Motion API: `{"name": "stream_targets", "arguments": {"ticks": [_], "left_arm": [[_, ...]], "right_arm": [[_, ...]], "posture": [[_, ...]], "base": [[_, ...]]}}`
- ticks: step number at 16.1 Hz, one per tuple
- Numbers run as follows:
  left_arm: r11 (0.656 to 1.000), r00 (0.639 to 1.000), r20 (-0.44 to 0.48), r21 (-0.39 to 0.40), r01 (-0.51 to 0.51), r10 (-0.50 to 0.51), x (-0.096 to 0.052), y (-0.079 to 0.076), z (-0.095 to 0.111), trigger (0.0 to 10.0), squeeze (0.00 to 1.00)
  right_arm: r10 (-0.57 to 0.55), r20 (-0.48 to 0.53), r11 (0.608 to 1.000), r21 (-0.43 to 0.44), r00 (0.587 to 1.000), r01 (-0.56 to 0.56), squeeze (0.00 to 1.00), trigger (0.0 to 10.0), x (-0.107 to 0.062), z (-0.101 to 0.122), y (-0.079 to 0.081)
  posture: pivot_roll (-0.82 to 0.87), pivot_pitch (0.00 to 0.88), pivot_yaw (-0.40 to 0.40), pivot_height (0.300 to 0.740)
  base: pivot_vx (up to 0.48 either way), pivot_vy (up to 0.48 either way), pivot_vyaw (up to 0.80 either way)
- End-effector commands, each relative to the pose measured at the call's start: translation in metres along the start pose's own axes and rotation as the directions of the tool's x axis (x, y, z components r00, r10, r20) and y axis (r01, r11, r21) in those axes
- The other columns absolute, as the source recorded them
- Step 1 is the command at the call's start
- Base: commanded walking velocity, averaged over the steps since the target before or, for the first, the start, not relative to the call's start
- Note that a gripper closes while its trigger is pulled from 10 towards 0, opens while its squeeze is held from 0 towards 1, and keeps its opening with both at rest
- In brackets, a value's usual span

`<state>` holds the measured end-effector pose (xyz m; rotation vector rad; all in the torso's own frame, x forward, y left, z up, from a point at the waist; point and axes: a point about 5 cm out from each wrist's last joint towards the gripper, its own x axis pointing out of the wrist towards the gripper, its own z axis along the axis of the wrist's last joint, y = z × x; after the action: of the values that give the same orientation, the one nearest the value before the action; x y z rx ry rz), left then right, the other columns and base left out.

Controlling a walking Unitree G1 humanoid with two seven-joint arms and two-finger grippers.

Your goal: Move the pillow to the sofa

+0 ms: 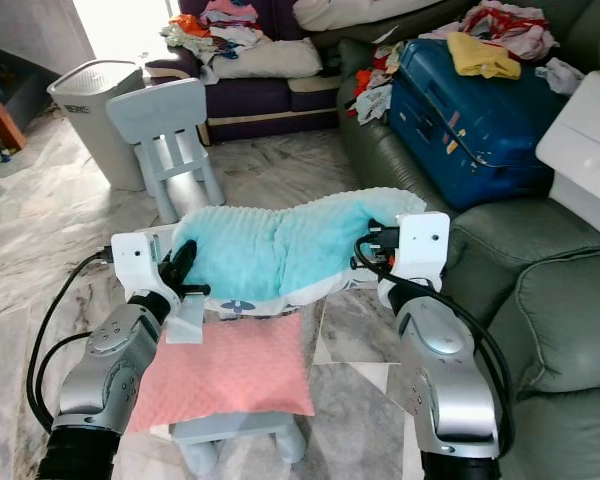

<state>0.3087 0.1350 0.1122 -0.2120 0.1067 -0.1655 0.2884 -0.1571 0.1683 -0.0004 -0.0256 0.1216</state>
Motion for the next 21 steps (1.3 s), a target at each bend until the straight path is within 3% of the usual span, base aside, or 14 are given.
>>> {"name": "stream_targets", "arguments": {"ticks": [1,10,21], "left_arm": [[1.0,1.0,0.016,0.01,0.01,-0.011,-0.0006,-0.001,0.0049,10.0,0.0],[1.0,1.0,0.006,0.015,0.019,-0.019,-0.0014,-0.0009,0.0033,10.0,0.0],[0.998,0.999,0.028,0.047,0.029,-0.031,-0.001,-0.0008,0.0065,10.0,0.0]], "right_arm": [[0.022,0.042,1.0,0.001,0.999,-0.022,0.0,10.0,-0.0001,0.0105,0.0049],[0.03,0.044,1.0,0.001,0.999,-0.03,0.0,10.0,-0.0009,0.0113,0.0065],[0.028,0.05,1.0,0.004,0.998,-0.028,0.0,10.0,-0.0017,0.0114,0.0073]], "posture": [[-0.24,0.0,0.067,0.74],[-0.24,0.0,0.071,0.74],[-0.24,0.0,0.08,0.74]], "base": [[0.0,0.292,0.0],[0.0,0.0,0.0],[0.0,0.465,0.0]]}}
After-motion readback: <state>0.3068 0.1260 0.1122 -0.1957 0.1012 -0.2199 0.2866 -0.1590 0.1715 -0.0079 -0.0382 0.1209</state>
